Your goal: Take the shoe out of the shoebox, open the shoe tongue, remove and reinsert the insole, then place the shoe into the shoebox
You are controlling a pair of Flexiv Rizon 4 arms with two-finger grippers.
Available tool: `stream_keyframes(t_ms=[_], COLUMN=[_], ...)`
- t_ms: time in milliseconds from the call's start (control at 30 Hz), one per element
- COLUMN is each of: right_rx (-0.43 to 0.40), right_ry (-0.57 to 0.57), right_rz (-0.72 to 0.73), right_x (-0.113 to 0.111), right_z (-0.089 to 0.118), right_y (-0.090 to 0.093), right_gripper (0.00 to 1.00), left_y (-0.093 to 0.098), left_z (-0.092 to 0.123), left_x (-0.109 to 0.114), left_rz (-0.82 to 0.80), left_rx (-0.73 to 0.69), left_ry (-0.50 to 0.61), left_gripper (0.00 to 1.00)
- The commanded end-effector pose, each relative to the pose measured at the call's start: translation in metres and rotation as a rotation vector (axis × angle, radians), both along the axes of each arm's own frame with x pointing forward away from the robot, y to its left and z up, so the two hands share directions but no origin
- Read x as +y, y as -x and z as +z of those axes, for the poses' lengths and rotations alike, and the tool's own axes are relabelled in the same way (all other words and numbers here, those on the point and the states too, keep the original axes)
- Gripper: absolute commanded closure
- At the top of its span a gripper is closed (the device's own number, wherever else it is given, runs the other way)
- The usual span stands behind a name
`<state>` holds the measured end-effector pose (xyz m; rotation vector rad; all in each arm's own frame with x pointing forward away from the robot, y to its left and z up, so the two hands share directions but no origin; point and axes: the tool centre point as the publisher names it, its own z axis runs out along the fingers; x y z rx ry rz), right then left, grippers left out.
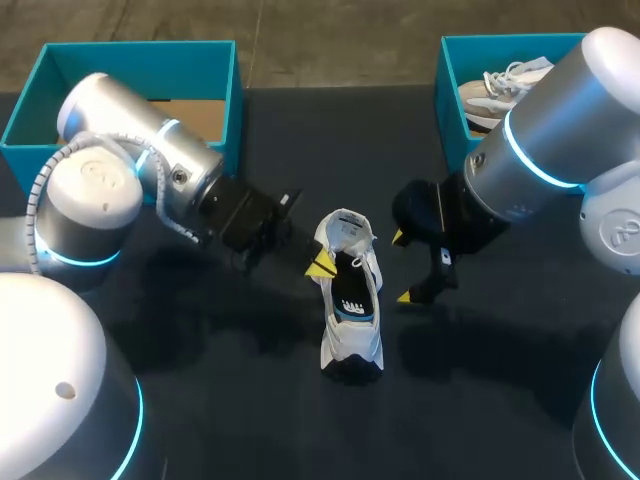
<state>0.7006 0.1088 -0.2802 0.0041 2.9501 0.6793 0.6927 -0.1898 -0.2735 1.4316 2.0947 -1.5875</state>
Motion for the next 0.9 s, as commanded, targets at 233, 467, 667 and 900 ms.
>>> stream_keyframes(t_ms=[233, 467, 667, 900], right_rx=[0.032, 0.062, 0.078, 0.113], right_ry=[0.058, 0.105, 0.133, 0.125], right_rz=[-0.003, 0.036, 0.051, 0.047], right_x=[-0.036, -0.067, -0.089, -0.106], right_z=[0.029, 0.044, 0.06, 0.072], right_y=[-0.011, -0.012, -0.013, -0.013], right_gripper=[0.0, 0.0, 0.0, 0.0], left_y=[-0.001, -0.005, -0.012, -0.022], left_z=[0.001, 0.0, 0.0, 0.003], left_x=[-0.001, 0.0, 0.001, -0.002], left_rz=[-0.014, -0.154, -0.282, -0.407], left_rx=[0.0, -0.061, -0.09, -0.106], left_ry=[-0.018, -0.148, -0.288, -0.403], left_gripper=[1.0, 1.0, 1.0, 1.0])
